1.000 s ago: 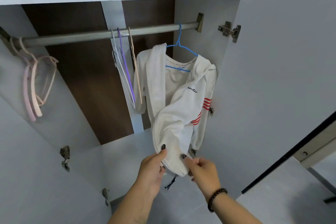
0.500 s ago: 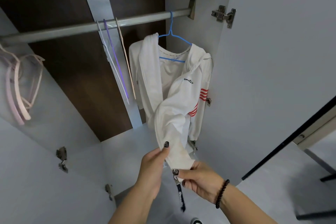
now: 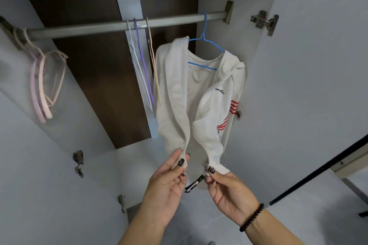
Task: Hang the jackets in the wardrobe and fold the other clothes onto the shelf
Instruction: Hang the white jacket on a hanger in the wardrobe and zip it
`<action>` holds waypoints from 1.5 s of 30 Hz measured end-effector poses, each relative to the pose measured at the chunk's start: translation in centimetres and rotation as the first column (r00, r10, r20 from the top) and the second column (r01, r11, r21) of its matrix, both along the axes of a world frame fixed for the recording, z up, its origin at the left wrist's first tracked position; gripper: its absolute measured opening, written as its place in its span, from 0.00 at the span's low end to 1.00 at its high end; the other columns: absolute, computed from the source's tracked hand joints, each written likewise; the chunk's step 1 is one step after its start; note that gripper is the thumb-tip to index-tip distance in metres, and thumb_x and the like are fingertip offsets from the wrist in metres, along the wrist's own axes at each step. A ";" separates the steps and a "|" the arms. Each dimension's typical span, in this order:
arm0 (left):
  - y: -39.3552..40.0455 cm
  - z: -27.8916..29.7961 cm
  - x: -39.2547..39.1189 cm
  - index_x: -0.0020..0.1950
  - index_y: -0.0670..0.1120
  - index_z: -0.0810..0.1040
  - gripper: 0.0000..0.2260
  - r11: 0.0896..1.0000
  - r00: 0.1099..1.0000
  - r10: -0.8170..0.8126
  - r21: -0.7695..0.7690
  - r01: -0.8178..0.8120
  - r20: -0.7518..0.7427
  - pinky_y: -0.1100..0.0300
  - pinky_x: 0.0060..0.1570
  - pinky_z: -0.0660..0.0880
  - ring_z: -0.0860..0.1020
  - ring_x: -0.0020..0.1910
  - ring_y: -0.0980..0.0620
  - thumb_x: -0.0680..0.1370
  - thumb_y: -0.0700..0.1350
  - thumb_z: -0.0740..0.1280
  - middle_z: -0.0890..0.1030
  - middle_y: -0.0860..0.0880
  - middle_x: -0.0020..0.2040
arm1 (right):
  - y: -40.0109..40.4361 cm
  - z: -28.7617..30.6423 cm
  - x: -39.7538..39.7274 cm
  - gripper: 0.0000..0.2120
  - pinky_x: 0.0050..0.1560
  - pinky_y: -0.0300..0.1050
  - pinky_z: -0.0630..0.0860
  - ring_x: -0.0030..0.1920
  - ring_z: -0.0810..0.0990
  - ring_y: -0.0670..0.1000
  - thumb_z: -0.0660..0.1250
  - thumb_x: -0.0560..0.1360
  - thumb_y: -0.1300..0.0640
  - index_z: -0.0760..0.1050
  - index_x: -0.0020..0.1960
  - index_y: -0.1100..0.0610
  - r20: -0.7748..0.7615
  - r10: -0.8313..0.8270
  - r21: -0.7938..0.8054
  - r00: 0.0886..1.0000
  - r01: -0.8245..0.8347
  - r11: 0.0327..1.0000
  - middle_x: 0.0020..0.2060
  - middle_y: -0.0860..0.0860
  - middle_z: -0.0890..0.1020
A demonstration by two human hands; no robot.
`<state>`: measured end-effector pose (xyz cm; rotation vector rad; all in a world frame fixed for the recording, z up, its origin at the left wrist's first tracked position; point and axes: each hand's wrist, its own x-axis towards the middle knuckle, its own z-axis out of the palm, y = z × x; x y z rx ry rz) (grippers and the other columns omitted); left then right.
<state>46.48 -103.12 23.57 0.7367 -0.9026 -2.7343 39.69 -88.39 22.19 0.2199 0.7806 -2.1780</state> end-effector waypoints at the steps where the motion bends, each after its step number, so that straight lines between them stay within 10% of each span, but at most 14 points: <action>1: 0.2 0.2 0.0 0.49 0.45 0.87 0.16 1.000 1.000 0.007 -0.016 -0.007 -0.003 0.67 0.37 0.78 0.83 0.40 0.57 0.64 0.33 0.70 0.85 0.43 0.53 | 0.0 0.0 0.1 0.07 0.29 0.37 0.79 0.29 0.80 0.51 0.66 0.66 0.72 0.82 0.42 0.68 0.001 0.009 -0.006 1.000 -0.009 1.000 0.34 0.60 0.81; 25: 3.1 2.3 -0.2 0.41 0.47 0.87 0.12 0.904 0.997 0.016 -0.428 0.015 0.069 0.53 0.55 0.77 0.84 0.45 0.47 0.59 0.43 0.76 0.86 0.41 0.43 | 1.4 0.5 1.0 0.23 0.37 0.41 0.80 0.39 0.84 0.50 0.85 0.52 0.61 0.84 0.46 0.61 -0.168 0.013 0.038 0.986 -0.006 0.999 0.40 0.56 0.85; 45: 1.7 1.3 0.0 0.37 0.50 0.86 0.12 0.775 0.995 0.020 -0.631 0.043 0.094 0.71 0.35 0.74 0.79 0.31 0.58 0.70 0.32 0.74 0.83 0.48 0.31 | -0.3 0.5 1.0 0.07 0.35 0.36 0.79 0.36 0.83 0.48 0.71 0.65 0.68 0.84 0.42 0.65 -0.097 -0.059 0.115 0.994 0.070 0.991 0.38 0.58 0.84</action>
